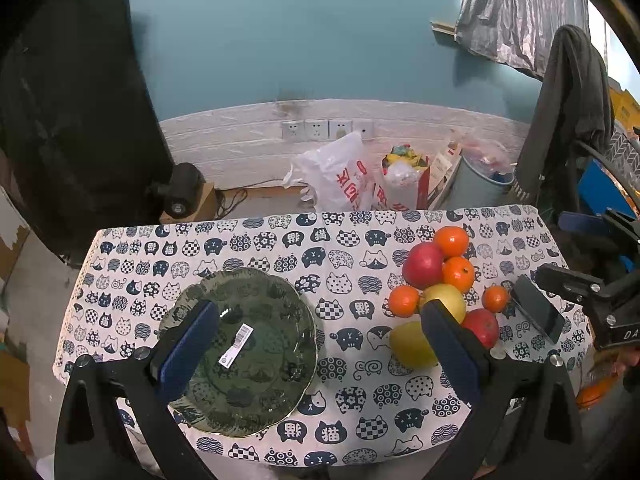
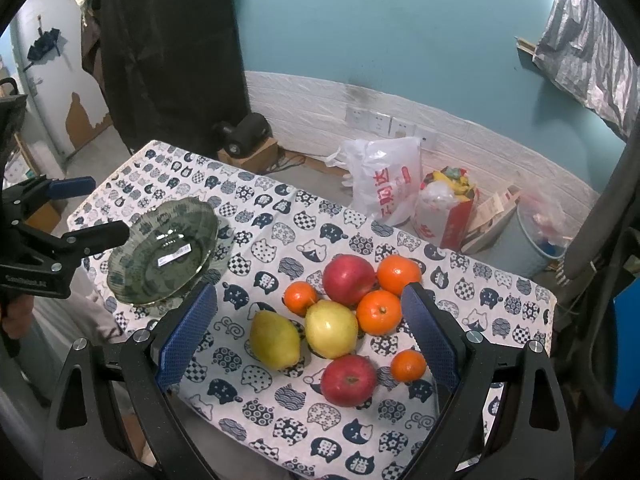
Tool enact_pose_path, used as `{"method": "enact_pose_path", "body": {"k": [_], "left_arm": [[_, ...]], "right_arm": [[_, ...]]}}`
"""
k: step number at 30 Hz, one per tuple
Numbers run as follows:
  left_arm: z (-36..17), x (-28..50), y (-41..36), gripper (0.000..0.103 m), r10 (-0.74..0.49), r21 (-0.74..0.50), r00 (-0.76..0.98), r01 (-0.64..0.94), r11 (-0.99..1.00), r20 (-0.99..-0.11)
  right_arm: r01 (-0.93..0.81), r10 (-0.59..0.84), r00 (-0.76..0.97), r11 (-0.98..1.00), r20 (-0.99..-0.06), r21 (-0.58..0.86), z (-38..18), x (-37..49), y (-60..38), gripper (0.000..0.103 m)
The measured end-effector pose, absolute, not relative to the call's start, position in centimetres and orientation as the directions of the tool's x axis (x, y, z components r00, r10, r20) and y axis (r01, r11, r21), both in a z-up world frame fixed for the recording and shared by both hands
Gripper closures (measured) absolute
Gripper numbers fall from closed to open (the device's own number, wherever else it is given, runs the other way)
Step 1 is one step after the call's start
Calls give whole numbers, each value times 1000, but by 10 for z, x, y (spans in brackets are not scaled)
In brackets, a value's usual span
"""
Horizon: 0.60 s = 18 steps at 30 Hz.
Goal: Organize fruits
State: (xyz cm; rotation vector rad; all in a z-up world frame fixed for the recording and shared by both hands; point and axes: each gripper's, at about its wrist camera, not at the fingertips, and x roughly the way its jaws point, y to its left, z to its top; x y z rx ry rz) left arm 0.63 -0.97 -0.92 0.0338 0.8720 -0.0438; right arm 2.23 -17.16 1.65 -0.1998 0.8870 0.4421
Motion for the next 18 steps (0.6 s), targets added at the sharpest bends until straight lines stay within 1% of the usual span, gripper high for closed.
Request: {"method": "enact_pose_path", "body": {"k": [18], "left_arm": [[-8,8,-7,1,-27,10,645,54,998,-764]], "right_arm": [[-454,286,551,891,-784,6,19,23,-170,11]]}}
